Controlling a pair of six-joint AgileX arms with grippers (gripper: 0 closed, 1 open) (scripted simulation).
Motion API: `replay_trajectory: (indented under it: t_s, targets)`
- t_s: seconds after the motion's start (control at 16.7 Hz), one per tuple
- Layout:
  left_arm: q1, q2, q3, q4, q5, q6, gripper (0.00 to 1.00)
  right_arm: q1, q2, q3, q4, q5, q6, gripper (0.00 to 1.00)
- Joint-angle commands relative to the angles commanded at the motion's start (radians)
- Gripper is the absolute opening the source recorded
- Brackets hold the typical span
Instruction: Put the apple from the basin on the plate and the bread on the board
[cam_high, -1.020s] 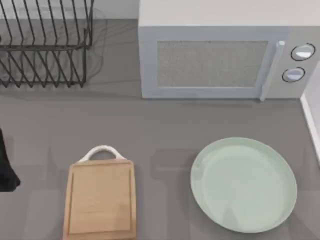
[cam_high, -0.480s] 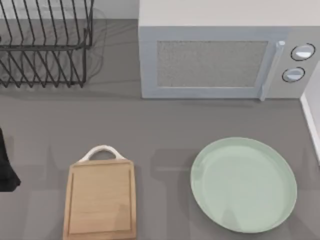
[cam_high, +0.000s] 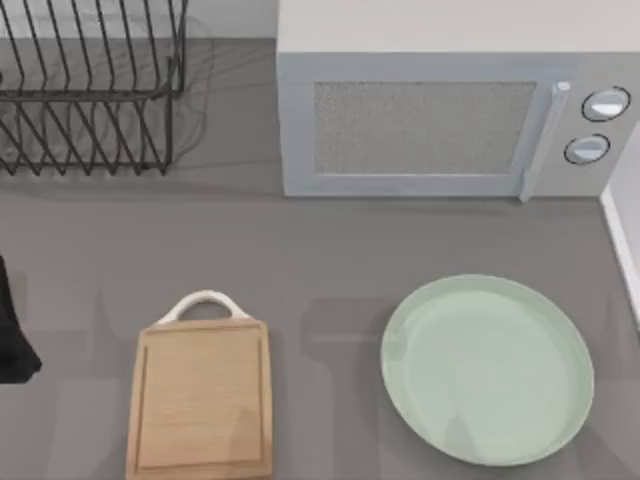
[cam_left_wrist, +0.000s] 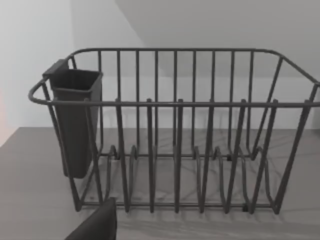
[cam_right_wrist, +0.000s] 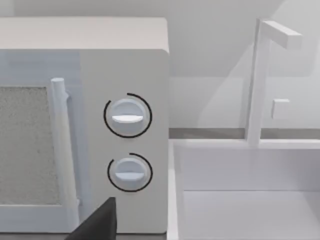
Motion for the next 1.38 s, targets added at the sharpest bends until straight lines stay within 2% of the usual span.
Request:
replay_trajectory:
  t_s: [0.42,0.66,0.9,1.38]
  targets:
    - [0.000,0.000,0.000,0.000,0.000,0.000,1.00,-0.002,0.010,0.009,-0.006,0.000,-0.002,1.00]
    - [0.000,0.000,0.000,0.000,0.000,0.000,1.00,-0.031,0.157,0.134,-0.096,0.000,-0.029,1.00]
    - [0.000,0.000,0.000,0.000,0.000,0.000,1.00,-0.083,0.463,0.359,-0.258,0.000,-0.079,1.00]
    - [0.000,0.000,0.000,0.000,0.000,0.000,1.00,-0.212,1.289,0.919,-0.660,0.001,-0.201,1.00]
